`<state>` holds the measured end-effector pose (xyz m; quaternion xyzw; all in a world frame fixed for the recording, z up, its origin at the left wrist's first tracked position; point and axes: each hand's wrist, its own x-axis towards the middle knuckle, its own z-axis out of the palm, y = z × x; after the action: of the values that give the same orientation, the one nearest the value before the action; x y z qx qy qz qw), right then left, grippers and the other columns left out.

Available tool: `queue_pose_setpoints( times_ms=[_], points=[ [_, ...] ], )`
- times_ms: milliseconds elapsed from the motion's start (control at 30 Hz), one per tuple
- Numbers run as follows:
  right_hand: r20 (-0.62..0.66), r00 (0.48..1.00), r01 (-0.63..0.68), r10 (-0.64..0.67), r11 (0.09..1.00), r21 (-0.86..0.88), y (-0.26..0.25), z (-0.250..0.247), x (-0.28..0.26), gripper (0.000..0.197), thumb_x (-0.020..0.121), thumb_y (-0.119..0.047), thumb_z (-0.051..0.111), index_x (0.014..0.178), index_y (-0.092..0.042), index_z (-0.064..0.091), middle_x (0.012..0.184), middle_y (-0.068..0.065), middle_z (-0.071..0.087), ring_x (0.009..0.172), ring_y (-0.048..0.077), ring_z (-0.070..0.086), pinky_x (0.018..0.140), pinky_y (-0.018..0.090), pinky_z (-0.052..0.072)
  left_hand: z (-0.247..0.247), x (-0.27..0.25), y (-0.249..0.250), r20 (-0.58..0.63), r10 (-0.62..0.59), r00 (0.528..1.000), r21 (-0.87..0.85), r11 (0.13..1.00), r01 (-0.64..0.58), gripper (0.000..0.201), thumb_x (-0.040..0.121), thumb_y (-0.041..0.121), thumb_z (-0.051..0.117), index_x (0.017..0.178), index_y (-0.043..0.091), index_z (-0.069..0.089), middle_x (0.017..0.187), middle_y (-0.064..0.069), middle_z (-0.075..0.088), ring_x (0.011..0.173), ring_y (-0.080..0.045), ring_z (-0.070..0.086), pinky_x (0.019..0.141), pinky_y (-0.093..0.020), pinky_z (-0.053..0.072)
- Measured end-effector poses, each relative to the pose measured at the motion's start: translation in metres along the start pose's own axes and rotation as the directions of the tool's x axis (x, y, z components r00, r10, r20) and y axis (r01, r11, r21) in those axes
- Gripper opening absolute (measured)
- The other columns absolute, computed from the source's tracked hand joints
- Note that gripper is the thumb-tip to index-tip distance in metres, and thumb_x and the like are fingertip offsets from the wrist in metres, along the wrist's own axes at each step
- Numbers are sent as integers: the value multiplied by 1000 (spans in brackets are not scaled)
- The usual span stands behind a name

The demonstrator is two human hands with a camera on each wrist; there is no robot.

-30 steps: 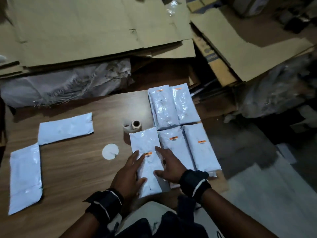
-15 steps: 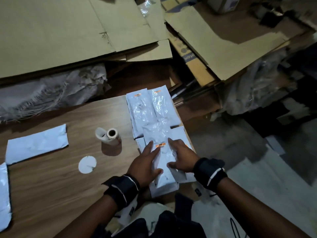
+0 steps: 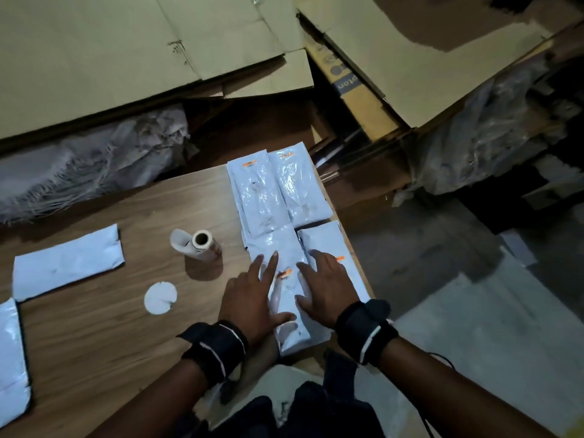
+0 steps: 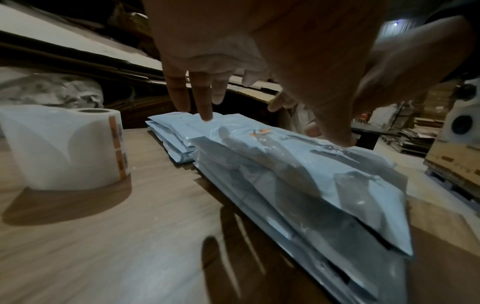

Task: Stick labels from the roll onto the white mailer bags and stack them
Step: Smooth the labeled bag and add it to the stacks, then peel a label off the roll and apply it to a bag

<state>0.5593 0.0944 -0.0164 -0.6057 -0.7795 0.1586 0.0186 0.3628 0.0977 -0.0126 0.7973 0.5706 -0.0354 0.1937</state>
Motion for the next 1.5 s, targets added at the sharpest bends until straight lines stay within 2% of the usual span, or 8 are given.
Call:
queue_pose_setpoints(
  times_ms=[67, 167, 267, 400, 833, 1133, 1367, 1500],
  points=[
    [-33, 995, 98, -97, 995, 32, -2, 11, 4, 83, 77, -53, 67, 147, -19, 36, 159, 14, 23, 144, 35, 25, 115, 46, 24, 5, 4, -2, -25, 41, 999, 37, 999, -40, 135, 52, 91, 55, 155, 30, -8, 163, -12, 2, 144, -33, 27, 108, -49, 33],
    [40, 984, 172, -174, 984, 33, -6, 32, 9, 97, 80, -56, 59, 155, -13, 13, 163, 11, 3, 150, 29, 7, 120, 45, 8, 15, 16, 3, 95, 70, 993, 83, 993, -78, 146, 49, 89, 59, 152, 24, -21, 160, -11, -24, 149, -33, -10, 118, -57, 9],
    [114, 981, 163, -157, 986, -42, -4, 47, 10, 92, 85, -62, 41, 153, -6, 15, 160, 15, 17, 147, 31, 21, 117, 47, 8, 22, 27, 9, 188, 47, 981, 99, 993, -67, 151, 49, 83, 67, 150, 19, -25, 156, -12, -33, 146, -31, -25, 118, -55, -5],
    [120, 981, 161, -151, 984, -73, 1, 58, 8, 85, 87, -60, 38, 150, -5, 29, 159, 15, 23, 147, 28, 20, 114, 50, 12, 27, 31, 10, 201, 23, 979, 88, 995, -42, 149, 52, 77, 73, 151, 19, -21, 157, -12, -30, 147, -31, -22, 117, -53, -4],
    [169, 975, 166, -145, 979, -118, 3, 66, 11, 84, 83, -55, 42, 147, -1, 34, 155, 19, 29, 145, 30, 19, 114, 52, 13, 33, 36, 19, 213, -24, 977, 98, 995, 3, 136, 63, 65, 74, 153, 14, -14, 157, -11, -29, 148, -31, -19, 118, -51, 15],
    [198, 969, 177, -145, 973, -151, 2, 65, 13, 85, 83, -63, 41, 144, -3, 43, 154, 17, 33, 143, 30, 30, 113, 51, 15, 23, 43, 4, 240, 68, 968, 88, 992, -92, 135, 64, 48, 85, 155, 18, -11, 160, -12, -21, 149, -32, -12, 114, -46, 25],
    [152, 972, 204, -180, 965, -162, -6, 58, 18, 93, 82, -70, 40, 147, -4, 37, 156, 17, 28, 145, 30, 26, 113, 49, 12, 13, 23, -24, 30, 100, 995, -4, 995, -100, 129, 65, 55, 77, 154, 22, -11, 162, -7, -18, 150, -28, -4, 116, -42, 25],
    [23, 948, 316, -316, 942, -115, -30, 40, 29, 90, 85, -61, 45, 153, -8, 21, 160, 14, 20, 148, 28, 14, 115, 50, 10, 9, 0, -50, -161, 106, 981, 18, 994, -104, 117, 65, 59, 67, 156, 18, 5, 162, -13, 3, 146, -34, 22, 112, -49, 33]
  ],
)
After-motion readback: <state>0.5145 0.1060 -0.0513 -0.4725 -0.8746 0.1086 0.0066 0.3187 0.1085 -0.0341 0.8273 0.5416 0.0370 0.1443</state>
